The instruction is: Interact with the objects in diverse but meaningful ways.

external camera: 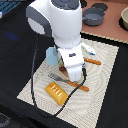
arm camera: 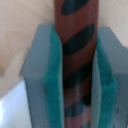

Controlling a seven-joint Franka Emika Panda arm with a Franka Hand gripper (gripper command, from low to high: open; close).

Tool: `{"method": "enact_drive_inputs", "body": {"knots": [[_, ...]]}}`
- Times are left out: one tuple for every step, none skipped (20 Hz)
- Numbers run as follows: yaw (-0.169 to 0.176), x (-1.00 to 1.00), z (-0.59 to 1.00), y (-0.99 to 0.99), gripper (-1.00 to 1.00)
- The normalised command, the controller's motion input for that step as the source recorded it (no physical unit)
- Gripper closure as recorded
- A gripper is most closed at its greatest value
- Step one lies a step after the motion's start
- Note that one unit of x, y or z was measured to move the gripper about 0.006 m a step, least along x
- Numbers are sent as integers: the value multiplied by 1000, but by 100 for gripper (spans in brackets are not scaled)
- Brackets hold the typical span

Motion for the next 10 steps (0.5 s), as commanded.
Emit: {"method": "enact_drive_inputs", "body": {"knots": [[0,329,1000,194,100],[0,429,980,197,100],[0,449,940,220,100],[0,360,857,234,100],[0,340,831,206,100],[0,397,814,206,100],[0,469,817,174,100],[0,474,766,140,100],[0,454,600,77,100],[0,391,466,0,100]]}}
